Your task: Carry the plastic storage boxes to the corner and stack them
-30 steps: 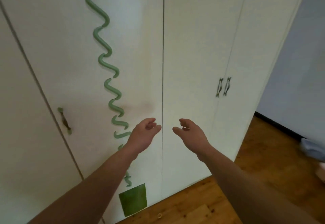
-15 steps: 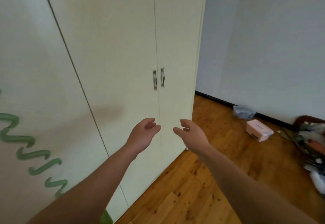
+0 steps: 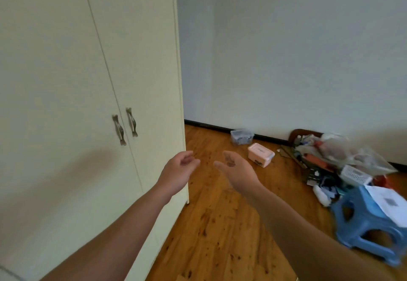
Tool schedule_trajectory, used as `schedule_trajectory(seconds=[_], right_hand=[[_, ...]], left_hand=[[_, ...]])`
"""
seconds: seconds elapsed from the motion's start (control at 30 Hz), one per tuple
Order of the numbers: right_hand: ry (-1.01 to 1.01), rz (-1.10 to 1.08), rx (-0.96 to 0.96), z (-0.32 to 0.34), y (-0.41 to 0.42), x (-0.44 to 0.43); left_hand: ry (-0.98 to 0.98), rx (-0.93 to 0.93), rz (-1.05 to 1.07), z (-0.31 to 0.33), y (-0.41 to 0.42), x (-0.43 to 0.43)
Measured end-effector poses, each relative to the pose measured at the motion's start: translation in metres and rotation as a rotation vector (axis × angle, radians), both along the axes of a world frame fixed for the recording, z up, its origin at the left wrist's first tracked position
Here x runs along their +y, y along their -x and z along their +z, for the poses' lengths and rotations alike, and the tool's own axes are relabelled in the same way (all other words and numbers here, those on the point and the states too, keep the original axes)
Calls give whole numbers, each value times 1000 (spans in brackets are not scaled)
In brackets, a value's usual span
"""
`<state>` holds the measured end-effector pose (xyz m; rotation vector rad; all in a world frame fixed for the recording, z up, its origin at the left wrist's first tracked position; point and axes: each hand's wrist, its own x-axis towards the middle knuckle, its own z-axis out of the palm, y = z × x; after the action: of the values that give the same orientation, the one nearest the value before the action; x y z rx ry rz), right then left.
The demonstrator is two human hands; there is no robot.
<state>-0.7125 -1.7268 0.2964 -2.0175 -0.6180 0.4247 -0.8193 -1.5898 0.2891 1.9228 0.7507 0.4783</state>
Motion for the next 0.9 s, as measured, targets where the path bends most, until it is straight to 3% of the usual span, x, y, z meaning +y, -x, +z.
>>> schedule_trajectory(seconds=[0.53, 0.9], right_hand=[[15, -236, 23, -23, -107, 16], [-4, -343, 56, -41, -247, 2]], left_hand=[[0, 9, -244, -13, -133, 39], [6, 39, -315, -11, -277, 27]])
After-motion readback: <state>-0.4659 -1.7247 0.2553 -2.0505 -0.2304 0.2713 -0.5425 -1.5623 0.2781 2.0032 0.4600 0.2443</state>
